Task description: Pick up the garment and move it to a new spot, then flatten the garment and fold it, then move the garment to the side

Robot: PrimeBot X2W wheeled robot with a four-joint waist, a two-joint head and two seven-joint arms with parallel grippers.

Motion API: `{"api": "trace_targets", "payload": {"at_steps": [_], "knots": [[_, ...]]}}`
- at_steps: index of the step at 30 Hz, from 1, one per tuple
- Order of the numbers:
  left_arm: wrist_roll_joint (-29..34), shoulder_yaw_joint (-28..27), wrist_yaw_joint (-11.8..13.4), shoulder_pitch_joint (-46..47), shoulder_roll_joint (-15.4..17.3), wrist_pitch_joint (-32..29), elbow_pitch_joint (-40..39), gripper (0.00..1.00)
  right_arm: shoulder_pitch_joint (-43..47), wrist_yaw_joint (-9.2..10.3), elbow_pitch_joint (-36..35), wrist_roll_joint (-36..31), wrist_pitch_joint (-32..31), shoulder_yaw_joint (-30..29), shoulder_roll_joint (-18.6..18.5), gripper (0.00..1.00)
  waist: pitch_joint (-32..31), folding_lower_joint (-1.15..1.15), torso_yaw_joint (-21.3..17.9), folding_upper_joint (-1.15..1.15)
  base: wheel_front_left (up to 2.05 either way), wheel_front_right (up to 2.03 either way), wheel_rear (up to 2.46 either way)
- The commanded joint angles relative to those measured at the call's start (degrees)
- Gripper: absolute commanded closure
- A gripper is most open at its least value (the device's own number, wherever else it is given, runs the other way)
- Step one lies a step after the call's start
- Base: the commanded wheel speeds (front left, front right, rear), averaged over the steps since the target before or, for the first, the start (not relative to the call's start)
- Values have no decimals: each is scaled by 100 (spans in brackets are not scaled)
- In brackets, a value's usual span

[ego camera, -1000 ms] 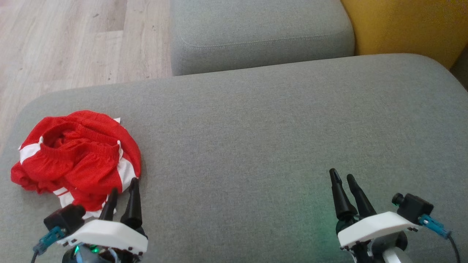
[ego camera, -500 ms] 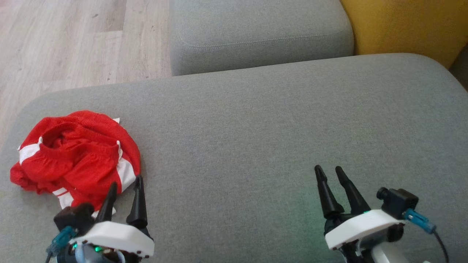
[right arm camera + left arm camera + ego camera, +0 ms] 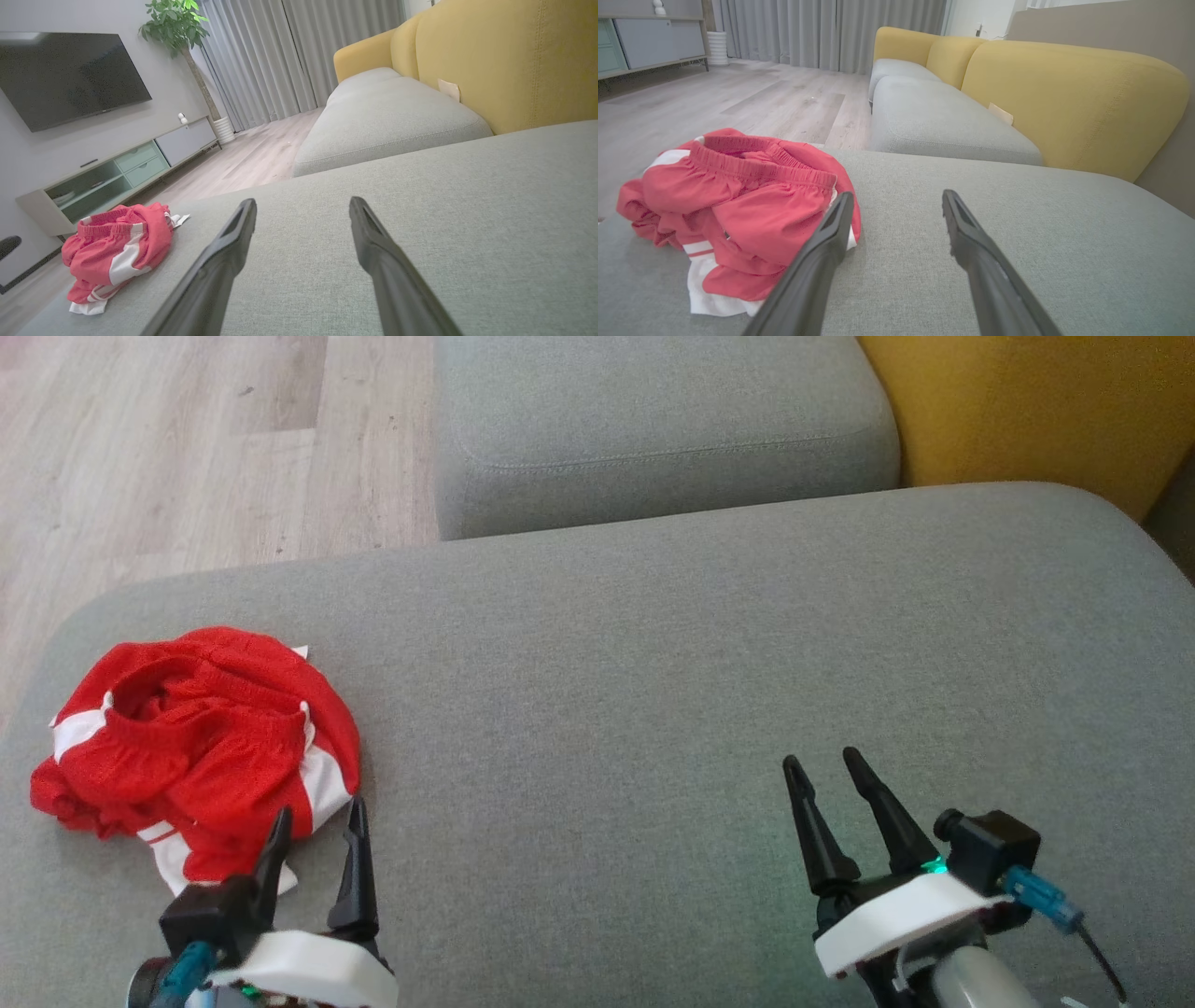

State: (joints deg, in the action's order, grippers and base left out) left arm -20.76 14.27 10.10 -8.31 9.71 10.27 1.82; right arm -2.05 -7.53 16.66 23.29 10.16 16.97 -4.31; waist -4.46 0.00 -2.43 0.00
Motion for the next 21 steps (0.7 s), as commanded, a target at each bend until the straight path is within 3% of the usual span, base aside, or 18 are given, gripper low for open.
{"api": "trace_targets", "payload": {"at_steps": [1,21], "knots": [[202,-128,15,185,103,91,-282,0,-302,3,-149,-202,98,124,-19,0,-10,0,-4,0,0,0,0],[1465,-234,-249,-90,-32,409,-400,0,-308,4,209,-1534,419,93,106,0,-131,0,-34,0,0,0,0]]}}
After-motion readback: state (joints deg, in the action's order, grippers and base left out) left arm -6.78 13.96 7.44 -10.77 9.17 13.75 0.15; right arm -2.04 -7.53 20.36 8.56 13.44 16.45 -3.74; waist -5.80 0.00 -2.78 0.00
